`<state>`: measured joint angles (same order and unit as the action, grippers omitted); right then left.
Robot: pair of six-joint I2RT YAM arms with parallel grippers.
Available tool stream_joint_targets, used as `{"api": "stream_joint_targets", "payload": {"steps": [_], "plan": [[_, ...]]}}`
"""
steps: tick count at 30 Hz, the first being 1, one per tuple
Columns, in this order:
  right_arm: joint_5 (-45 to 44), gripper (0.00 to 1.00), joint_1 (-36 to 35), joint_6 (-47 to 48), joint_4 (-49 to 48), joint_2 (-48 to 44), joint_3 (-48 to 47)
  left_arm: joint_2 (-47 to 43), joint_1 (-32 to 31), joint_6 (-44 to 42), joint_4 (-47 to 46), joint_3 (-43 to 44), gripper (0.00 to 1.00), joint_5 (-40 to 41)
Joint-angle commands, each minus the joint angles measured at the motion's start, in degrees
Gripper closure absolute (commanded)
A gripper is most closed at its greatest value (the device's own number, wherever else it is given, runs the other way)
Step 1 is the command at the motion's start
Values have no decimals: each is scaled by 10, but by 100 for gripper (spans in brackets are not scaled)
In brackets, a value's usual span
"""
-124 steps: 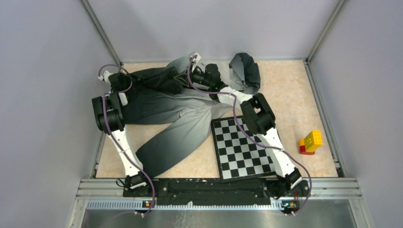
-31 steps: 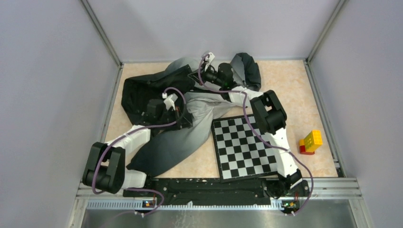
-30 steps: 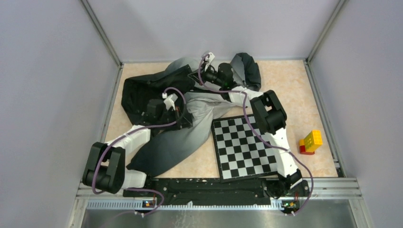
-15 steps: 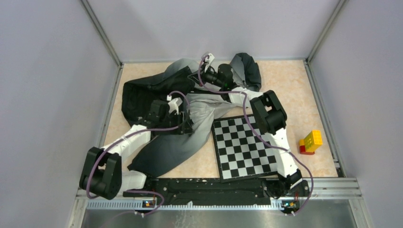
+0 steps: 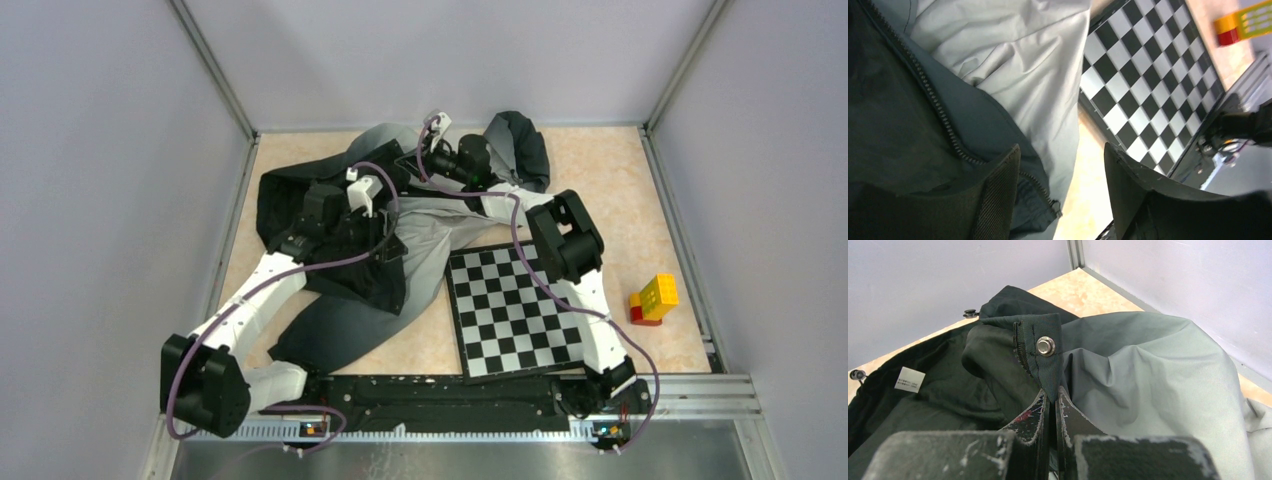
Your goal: Zip up the jacket
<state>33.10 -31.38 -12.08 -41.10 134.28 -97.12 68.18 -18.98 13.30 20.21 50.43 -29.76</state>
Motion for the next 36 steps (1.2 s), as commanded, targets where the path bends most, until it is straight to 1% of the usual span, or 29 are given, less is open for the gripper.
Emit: {"api": "stream_joint_targets", "payload": {"steps": [1,4,6,7,8,10,12,13,16,18,21,23,25,26,28,29,32,34,36], "plan": [[8,100,-2,2,-27,-42,-3,29,-7,-86,72,34,33,22],[10,100,-2,-3,-31,-38,-7,13,-29,-103,98,28,31,59],[12,100,-2,-6,-30,-34,-13,-13,-68,-83,99,14,31,106],[12,100,-2,-8,-30,-32,-15,-27,-97,-56,106,5,31,150],[13,100,-2,-10,-30,-30,-17,-41,-131,-26,108,-4,30,205],[14,100,-2,-12,-31,-28,-19,-67,-218,39,133,-18,22,337],[14,100,-2,-13,-31,-28,-19,-80,-277,110,168,-28,23,460],[14,100,-2,-14,-32,-29,-19,-85,-295,143,168,-42,24,495],[18,100,-2,-17,-34,-30,-16,-90,-344,217,153,-84,25,565],[18,100,-2,-15,-34,-33,-11,-73,-372,230,132,-107,23,611],[19,100,-2,-16,-36,-34,-9,-22,-380,265,125,-111,22,651],[20,100,-2,-18,-37,-34,-9,8,-379,254,100,-106,23,650],[21,100,-2,-19,-38,-33,-10,36,-379,251,93,-92,27,647],[21,100,-2,-19,-38,-33,-10,49,-380,250,94,-87,30,649],[21,100,-2,-21,-40,-32,-11,74,-377,257,111,-72,40,665],[23,100,-2,-22,-42,-32,-11,87,-373,258,123,-63,48,674],[23,100,-2,-23,-43,-31,-12,121,-344,265,172,-30,64,687],[23,100,-2,-24,-42,-31,-12,125,-329,241,171,-10,70,689],[25,100,-2,-27,-46,-31,-12,121,-313,181,134,1,78,664]]}}
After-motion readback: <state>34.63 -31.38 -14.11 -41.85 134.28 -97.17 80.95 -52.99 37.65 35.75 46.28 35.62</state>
